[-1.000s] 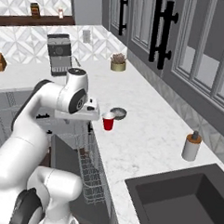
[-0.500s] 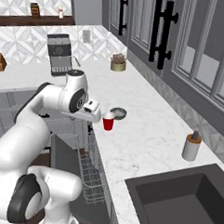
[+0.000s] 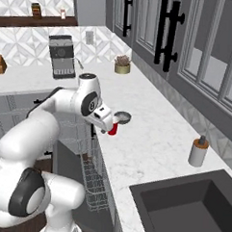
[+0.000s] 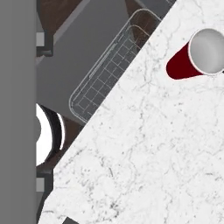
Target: Pick up the cup and bowl from the counter, place them in the dishwasher, and close the dishwasher door.
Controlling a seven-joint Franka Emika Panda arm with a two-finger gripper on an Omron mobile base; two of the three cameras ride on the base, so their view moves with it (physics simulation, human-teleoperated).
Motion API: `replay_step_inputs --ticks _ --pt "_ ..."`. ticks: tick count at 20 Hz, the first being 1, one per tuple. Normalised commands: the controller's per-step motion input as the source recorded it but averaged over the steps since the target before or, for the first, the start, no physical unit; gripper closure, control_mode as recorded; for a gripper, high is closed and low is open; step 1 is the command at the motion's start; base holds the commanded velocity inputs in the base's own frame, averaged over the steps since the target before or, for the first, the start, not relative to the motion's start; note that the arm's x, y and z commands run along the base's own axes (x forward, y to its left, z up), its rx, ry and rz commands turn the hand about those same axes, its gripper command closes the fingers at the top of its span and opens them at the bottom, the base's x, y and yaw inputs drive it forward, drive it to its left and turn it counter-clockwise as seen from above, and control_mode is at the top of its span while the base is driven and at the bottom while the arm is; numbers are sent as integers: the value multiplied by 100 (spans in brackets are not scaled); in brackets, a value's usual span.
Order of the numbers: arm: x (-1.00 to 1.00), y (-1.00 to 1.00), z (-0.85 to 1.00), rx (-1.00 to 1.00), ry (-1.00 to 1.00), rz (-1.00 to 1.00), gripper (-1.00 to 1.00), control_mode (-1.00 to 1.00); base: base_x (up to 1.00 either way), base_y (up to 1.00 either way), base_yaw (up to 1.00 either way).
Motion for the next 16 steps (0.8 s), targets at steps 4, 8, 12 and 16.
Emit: replay_step_inputs --ticks 4,8,12,16 --pt "36 -33 -3 0 5 -19 -100 -100 0 0 0" --pt "39 -16 -4 4 1 -12 -100 -100 0 0 0" --pt "38 0 -16 5 2 -9 -100 -100 0 0 0" --pt "33 0 -34 3 1 -10 -100 -100 0 0 0"
